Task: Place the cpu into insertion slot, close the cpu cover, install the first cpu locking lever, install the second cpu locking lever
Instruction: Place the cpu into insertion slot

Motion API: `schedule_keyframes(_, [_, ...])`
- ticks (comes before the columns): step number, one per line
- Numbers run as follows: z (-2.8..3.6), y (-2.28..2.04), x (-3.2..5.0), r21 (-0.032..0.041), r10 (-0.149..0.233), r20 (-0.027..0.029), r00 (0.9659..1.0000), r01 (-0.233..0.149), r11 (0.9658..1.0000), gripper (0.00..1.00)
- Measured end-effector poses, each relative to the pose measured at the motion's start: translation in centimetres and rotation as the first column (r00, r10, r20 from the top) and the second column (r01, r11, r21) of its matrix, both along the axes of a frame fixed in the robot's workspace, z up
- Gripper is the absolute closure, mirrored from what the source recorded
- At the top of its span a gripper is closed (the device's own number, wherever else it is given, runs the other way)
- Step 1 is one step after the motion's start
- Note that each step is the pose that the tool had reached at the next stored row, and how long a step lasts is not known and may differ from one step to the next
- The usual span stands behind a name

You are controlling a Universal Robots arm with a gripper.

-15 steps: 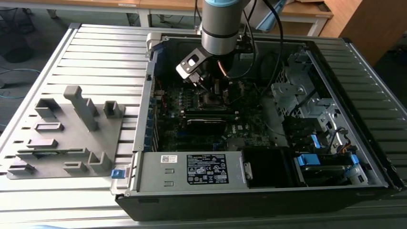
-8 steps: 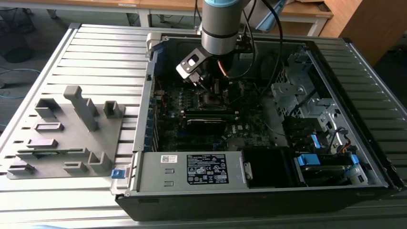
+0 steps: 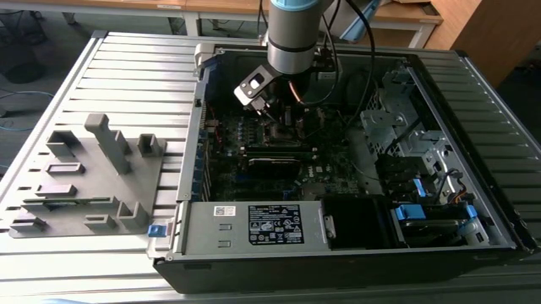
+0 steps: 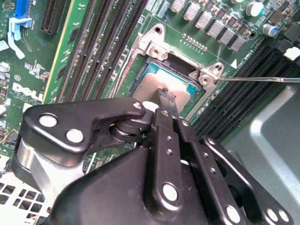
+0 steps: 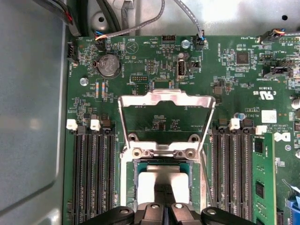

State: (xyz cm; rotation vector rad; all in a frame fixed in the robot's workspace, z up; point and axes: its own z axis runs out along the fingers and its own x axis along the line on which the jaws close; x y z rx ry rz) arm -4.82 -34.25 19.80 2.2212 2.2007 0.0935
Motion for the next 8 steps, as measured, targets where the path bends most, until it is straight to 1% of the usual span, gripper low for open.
schedule_keyframes(8, [0.0, 0.0, 0.0, 0.0003, 0.0, 0.0002, 1.0, 0.0, 1.0, 0.89])
